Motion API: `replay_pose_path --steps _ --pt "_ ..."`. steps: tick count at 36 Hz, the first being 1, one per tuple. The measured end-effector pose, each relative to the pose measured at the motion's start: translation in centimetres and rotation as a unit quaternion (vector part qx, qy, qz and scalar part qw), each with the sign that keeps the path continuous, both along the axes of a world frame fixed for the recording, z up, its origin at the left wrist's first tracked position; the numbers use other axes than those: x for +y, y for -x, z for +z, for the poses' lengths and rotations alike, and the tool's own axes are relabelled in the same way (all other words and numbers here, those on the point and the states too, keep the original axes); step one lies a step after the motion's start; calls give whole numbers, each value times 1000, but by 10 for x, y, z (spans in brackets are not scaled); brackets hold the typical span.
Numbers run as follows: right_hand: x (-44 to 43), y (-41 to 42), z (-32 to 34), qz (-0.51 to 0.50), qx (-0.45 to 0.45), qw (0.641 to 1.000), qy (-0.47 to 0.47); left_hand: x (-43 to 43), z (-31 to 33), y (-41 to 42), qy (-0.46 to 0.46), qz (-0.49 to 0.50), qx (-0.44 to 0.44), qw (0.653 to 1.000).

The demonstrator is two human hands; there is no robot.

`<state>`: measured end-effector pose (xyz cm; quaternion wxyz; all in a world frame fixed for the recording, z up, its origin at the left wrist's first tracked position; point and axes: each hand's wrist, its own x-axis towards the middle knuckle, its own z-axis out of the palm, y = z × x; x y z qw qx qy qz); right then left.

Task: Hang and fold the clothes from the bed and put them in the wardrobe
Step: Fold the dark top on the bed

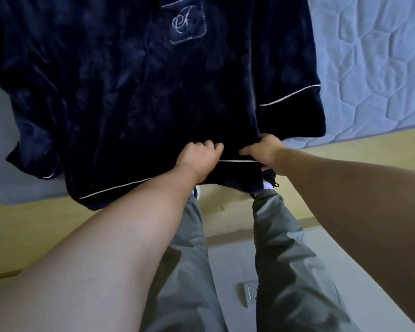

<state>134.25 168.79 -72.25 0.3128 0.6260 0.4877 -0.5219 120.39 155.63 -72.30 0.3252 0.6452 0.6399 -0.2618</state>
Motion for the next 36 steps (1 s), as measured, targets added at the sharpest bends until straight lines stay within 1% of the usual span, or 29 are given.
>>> replay_pose_path --steps 2,6,10,14,17,19,22,24,26,27,29,31,33,36 --pt "5 -10 -2 22 0 1000 -7 7 -2 -8 10 24 0 1000" --pt "8 -20 -6 95 -18 995 -11 11 -6 -16 30 63 -51 996" --pt "7 -21 -8 181 -42 983 -11 10 -7 -19 78 53 -115 989" --pt "7 -18 -6 195 -46 979 -27 8 -4 -20 143 73 -124 979" --pt "9 -14 1 162 -67 984 -39 13 2 -20 165 117 -118 972" --pt "15 -11 8 110 -83 989 -55 21 8 -18 162 146 -113 969" --pt "31 -9 12 2 -105 991 -84 39 18 -11 115 220 -113 962" --pt "44 -12 15 -80 -144 981 -98 57 23 -3 77 302 -119 943" --pt "54 -14 22 -192 -169 961 -105 81 28 7 42 384 -128 913" --pt "59 -15 26 -259 -158 946 -111 95 29 13 22 417 -133 899" --pt "70 -12 32 -395 -102 904 -127 124 30 24 -14 467 -142 873" --pt "79 -8 41 -496 -50 859 -117 155 30 33 -34 516 -153 842" --pt "85 -3 48 -585 -9 808 -66 184 30 39 -26 566 -178 804" --pt "89 3 60 -692 92 714 48 214 35 44 17 643 -208 737"
